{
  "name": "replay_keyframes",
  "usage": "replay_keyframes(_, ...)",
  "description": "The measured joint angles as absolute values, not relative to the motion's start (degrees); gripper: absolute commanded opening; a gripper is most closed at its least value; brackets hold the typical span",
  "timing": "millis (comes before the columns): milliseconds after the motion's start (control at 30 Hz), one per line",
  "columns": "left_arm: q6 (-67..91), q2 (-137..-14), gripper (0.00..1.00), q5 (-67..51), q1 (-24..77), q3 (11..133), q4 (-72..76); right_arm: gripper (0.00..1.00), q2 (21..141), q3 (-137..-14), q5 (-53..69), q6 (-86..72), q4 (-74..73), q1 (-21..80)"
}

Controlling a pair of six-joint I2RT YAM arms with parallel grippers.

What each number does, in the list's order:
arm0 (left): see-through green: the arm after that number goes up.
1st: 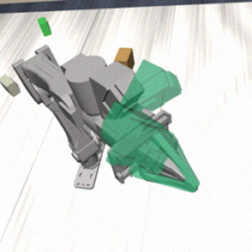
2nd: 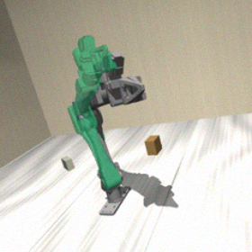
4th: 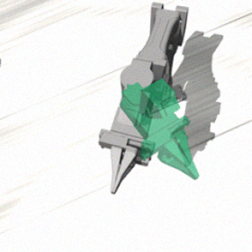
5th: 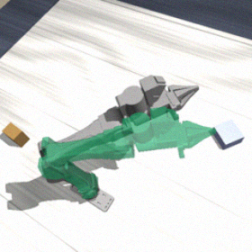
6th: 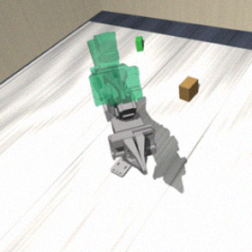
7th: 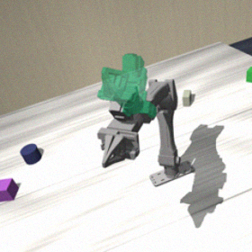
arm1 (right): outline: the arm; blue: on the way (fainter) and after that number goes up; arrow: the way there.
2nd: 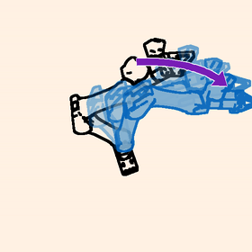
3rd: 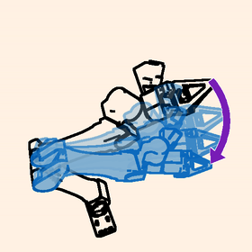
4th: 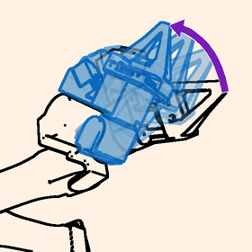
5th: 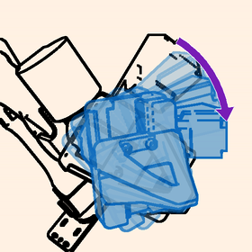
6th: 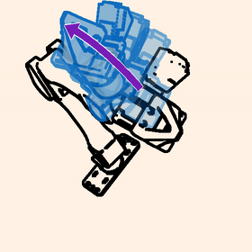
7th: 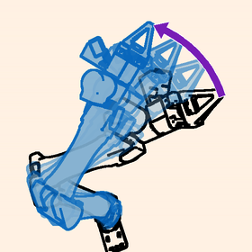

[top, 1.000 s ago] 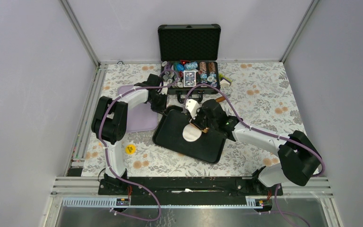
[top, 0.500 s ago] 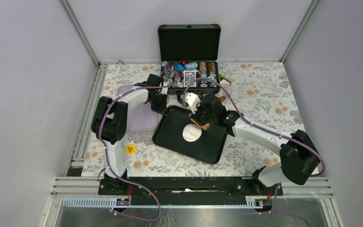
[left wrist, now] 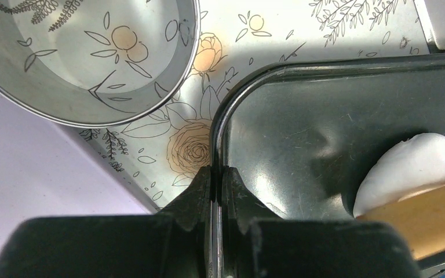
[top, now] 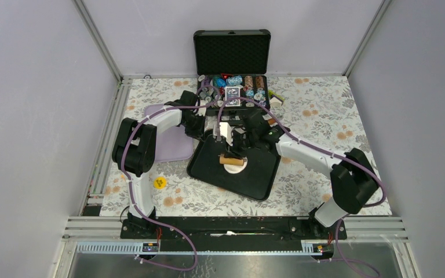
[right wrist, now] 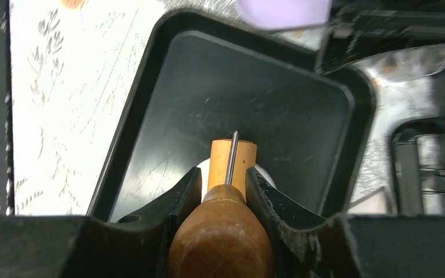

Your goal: Roll out the dumpling wrappers from the dough

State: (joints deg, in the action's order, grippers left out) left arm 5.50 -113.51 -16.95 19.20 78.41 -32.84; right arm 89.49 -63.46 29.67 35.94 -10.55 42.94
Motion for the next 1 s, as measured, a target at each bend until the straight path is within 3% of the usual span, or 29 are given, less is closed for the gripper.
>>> replay_keyframes(200, 5.2, -113.5, 0.0, -17.1, 19.2, 78.4, -32.8, 0.0, 91.6, -65.8, 39.8, 46.5, -19.8, 38.7)
replay_keyframes(567, 4.2, -113.5, 0.0, -17.7, 19.7, 78.4, -32.8, 0.0, 93.9, -74.9, 43.2, 60.6, -31.4, 37.4)
replay_keyframes(1000, 4.3, -113.5, 0.0, -17.7, 19.7, 78.4, -32.8, 0.0, 94.7, -67.4, 45.6, 70.5, -29.6, 37.0)
